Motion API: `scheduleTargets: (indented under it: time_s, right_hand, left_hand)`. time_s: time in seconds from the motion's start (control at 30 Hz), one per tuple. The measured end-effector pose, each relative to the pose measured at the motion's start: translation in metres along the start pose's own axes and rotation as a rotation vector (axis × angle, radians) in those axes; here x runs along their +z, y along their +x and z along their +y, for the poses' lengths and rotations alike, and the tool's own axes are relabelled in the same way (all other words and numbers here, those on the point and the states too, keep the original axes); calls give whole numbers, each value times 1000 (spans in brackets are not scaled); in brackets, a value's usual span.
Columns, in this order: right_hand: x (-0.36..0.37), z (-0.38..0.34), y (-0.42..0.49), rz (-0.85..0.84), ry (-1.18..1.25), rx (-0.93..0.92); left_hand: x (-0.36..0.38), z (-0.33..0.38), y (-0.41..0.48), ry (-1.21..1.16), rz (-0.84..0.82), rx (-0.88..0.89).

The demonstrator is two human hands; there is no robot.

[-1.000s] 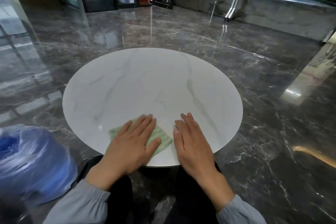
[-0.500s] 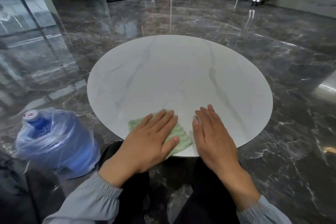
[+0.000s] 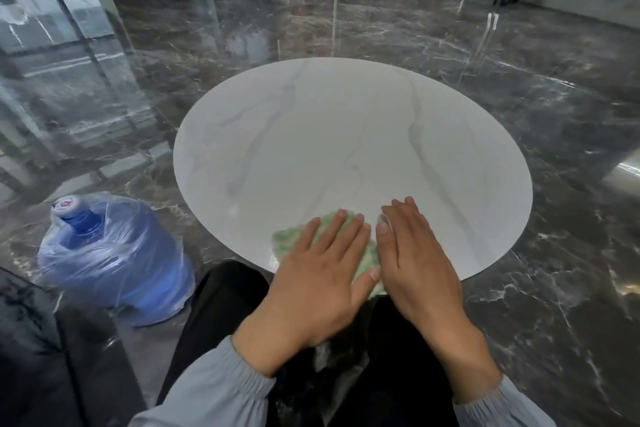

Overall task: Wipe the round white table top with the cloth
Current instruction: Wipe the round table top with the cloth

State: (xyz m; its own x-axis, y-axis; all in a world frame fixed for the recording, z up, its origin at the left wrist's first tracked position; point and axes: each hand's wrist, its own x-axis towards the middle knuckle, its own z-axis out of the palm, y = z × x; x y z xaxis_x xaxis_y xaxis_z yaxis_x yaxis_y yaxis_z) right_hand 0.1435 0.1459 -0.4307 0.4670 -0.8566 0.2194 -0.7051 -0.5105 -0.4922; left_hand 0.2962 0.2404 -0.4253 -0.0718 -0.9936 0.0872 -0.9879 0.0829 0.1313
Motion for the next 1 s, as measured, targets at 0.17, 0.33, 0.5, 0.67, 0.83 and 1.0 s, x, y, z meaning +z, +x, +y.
scheduleTargets:
  time_s: [0.17,0.33,0.5,0.67,0.83,1.0]
  right_hand:
    - [-1,-1,0,-8,6,10]
    - [-4,-4,-2,-24,-24,-1]
    - [-8,-14,5,-57,-30,-32]
    - [4,-42,23,-86,22,-63]
    - [19,-49,19,-56,-8,-105]
    - [21,-47,20,-97,-69,-100]
  left_hand:
    - [-15,-44,9,-70,-71,-153]
    - [-36,-150,15,-60,-115,-433]
    - [-36,-153,16,-16,-121,-439]
    - [-24,-67,1,2,-97,-206]
    - [-22,-78,-2,-70,-92,-181]
    - [-38,-191,31,-22,-110,-382]
